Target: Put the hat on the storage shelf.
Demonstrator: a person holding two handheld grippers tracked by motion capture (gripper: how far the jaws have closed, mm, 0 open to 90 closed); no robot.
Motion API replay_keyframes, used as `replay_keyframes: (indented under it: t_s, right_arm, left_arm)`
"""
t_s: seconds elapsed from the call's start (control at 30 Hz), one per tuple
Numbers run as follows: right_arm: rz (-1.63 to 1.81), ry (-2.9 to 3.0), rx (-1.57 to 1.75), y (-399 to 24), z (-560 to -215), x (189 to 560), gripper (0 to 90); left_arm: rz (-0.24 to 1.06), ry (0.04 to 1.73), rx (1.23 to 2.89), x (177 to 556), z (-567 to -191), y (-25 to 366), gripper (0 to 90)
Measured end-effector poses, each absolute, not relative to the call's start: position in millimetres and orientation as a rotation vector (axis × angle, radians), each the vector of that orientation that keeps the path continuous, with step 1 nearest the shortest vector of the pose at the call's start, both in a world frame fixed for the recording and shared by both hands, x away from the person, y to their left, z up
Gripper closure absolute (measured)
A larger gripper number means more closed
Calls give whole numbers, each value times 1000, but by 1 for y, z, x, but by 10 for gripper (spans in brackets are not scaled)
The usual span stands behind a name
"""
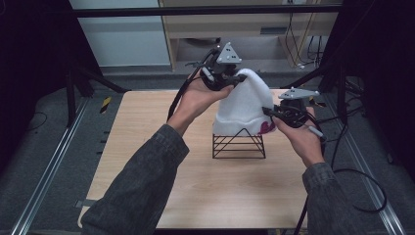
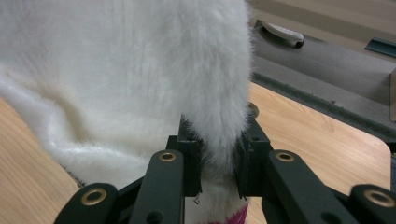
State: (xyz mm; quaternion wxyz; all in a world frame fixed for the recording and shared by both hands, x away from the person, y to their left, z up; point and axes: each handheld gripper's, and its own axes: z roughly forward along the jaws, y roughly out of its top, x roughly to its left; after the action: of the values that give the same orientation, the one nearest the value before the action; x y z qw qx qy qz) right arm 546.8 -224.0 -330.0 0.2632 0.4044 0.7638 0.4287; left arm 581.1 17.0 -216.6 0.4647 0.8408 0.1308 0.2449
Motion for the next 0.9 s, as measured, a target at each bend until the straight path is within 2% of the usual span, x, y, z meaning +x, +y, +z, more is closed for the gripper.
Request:
replay_keyframes:
  t_s: [0.5, 0.67, 0.9]
  right_arm:
    - [1128, 2114, 1132, -226, -350, 542, 714]
    - [1132, 2127, 1126, -224, -355, 540, 767]
    - [1098, 2136, 1153, -223, -362, 542, 753]
  left_arm:
    - [544, 337, 2104, 579, -240, 18, 802]
    - [549, 324, 2112, 573, -241, 14, 802]
    - [522, 334, 2122, 575, -252, 12, 801]
